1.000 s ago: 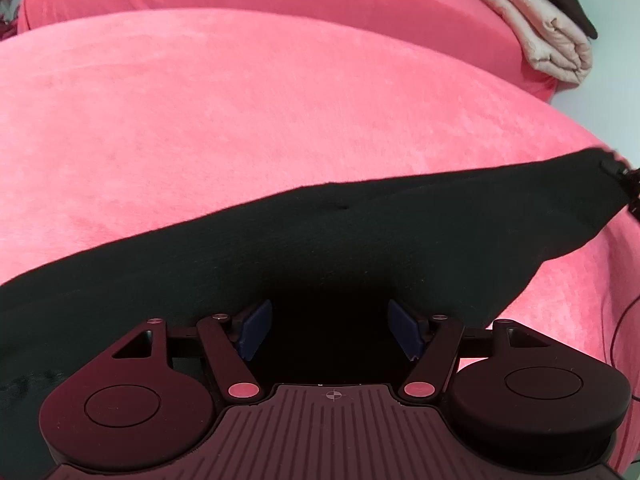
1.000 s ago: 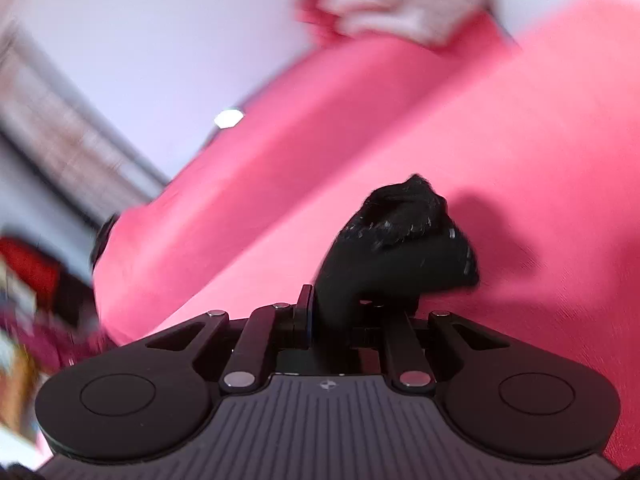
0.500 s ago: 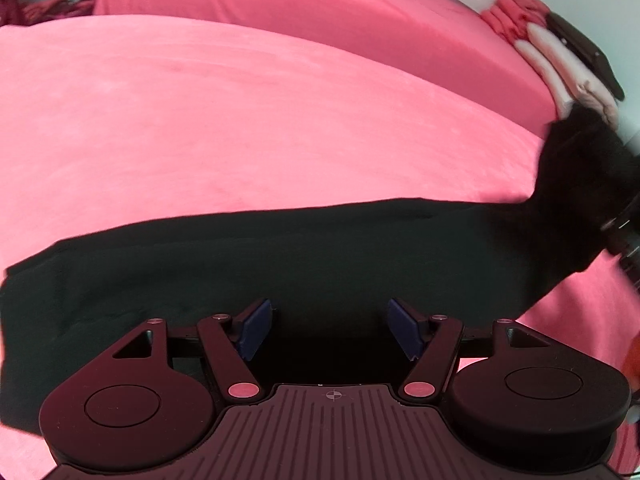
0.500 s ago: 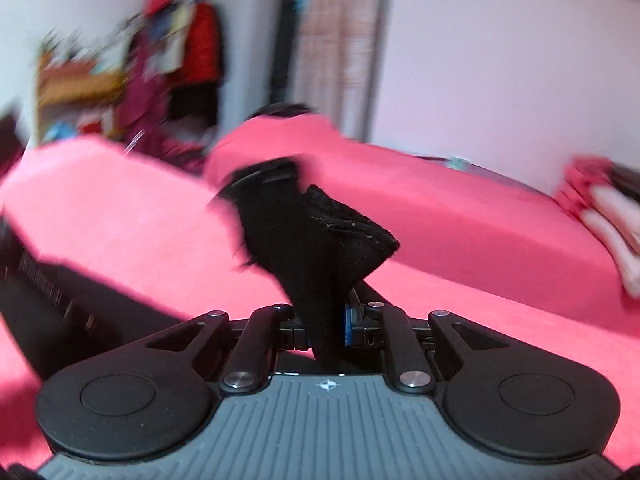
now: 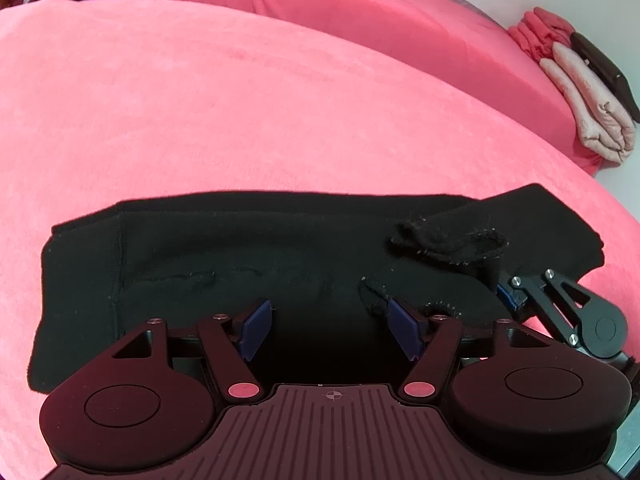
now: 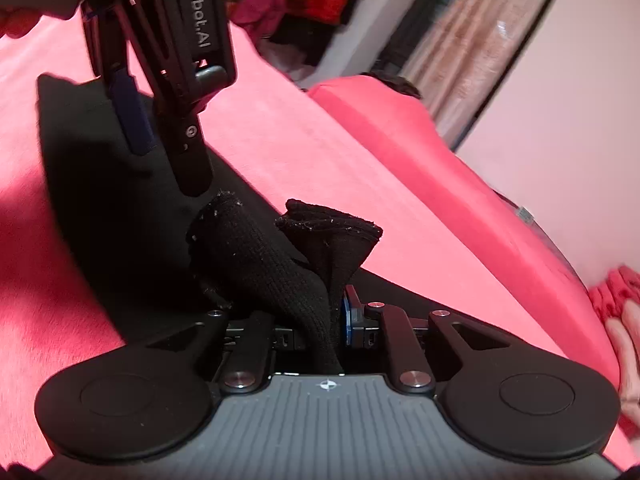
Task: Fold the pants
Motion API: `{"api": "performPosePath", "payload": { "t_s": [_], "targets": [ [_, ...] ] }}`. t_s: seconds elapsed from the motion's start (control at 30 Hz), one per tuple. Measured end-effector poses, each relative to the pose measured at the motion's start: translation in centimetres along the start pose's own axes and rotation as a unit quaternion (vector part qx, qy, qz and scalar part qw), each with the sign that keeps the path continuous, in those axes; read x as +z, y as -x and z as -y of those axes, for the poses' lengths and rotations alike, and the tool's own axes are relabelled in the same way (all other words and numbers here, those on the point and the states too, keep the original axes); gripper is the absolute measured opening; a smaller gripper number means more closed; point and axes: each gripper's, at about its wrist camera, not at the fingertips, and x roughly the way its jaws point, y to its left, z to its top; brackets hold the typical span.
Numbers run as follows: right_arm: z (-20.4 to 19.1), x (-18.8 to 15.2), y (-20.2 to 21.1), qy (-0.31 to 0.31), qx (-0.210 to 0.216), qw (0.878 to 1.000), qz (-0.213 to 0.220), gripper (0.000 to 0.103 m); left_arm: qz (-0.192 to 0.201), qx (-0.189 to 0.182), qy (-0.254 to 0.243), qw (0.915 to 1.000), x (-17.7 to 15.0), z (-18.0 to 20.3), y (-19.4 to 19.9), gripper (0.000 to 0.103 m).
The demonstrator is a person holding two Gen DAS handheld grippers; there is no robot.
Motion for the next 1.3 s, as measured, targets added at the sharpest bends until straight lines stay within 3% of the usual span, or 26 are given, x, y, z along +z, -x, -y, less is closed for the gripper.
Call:
{"api": "performPosePath", "payload": {
  "t_s": [0.1,0.13,0.2,0.27,0.33,0.4,0.53,0.67,0.7,0.8,0.87,0.9,1.0,1.17,1.23,1.3],
  "targets": [
    [0.1,0.0,-0.3,-0.026,-0.009,0.999,-0.016,0.023,0.010,-0.005,-0.006,0.9999,0.5,0.6,0.3,0.103],
    [-0.7,0.0,-0.4,-0.007,-0.008,1.000,-0.018,0.030,0.014,-0.009,-0.008,0.9998,0.8,0.9,0.4,0.103],
    [-1.9,-0.5,-0.1,0.040,0.000,0.999,-0.014,0.034,0.021,-0.017,-0.015,0.9995,1.5,1.7,0.5,0.103],
    [-1.4,-0.6,0.6,0.038,0.008,0.999,-0.004,0.038,0.027,-0.023,-0.024,0.9991,2.1,2.6,0.6,0.103],
    [-0.2,-0.6,1.7,0.020,0.007,1.000,0.004,0.058,0.036,-0.034,-0.036,0.9982,2.7,3.9,0.8,0.103],
    [1.2,-1.0,3.1,0.014,-0.009,1.000,0.016,0.066,0.041,-0.049,-0.047,0.9968,3.2,5.3,0.7,0.103],
    [4.1,-3.2,6.0,0.007,-0.033,0.999,0.026,0.070,0.040,-0.088,-0.070,0.9928,3.6,8.3,-0.7,0.103],
    [6.7,-5.2,8.4,-0.022,-0.041,0.998,0.038,0.073,0.019,-0.096,-0.090,0.9911,3.4,10.7,-3.2,0.103],
    [6.8,-5.4,8.6,-0.024,-0.036,0.998,0.040,0.073,0.013,-0.095,-0.088,0.9914,3.4,10.8,-3.6,0.103],
    [6.0,-5.0,7.3,0.007,-0.016,1.000,0.023,0.056,0.004,-0.089,-0.079,0.9929,3.3,10.3,-3.9,0.103],
    [5.4,-4.8,6.4,0.006,0.003,1.000,0.014,0.033,0.004,-0.076,-0.077,0.9941,3.5,10.1,-3.6,0.103],
    [5.2,-4.4,5.9,-0.002,0.018,1.000,0.011,0.010,0.006,-0.069,-0.075,0.9948,3.6,9.7,-3.3,0.103],
    [5.9,-2.5,5.6,-0.044,0.026,0.998,0.027,0.011,0.023,-0.049,-0.060,0.9967,3.6,7.4,-1.3,0.103],
    [8.8,1.4,5.3,-0.145,-0.003,0.987,0.065,0.011,0.060,-0.020,-0.020,0.9978,3.7,3.5,1.8,0.103],
    [8.1,2.6,5.0,-0.142,-0.010,0.987,0.078,0.012,0.070,-0.011,-0.001,0.9975,3.5,2.1,2.7,0.103],
    [5.2,2.9,3.5,-0.090,-0.004,0.994,0.064,0.017,0.077,-0.005,0.017,0.9969,3.2,1.0,3.2,0.103]
  ]
}}
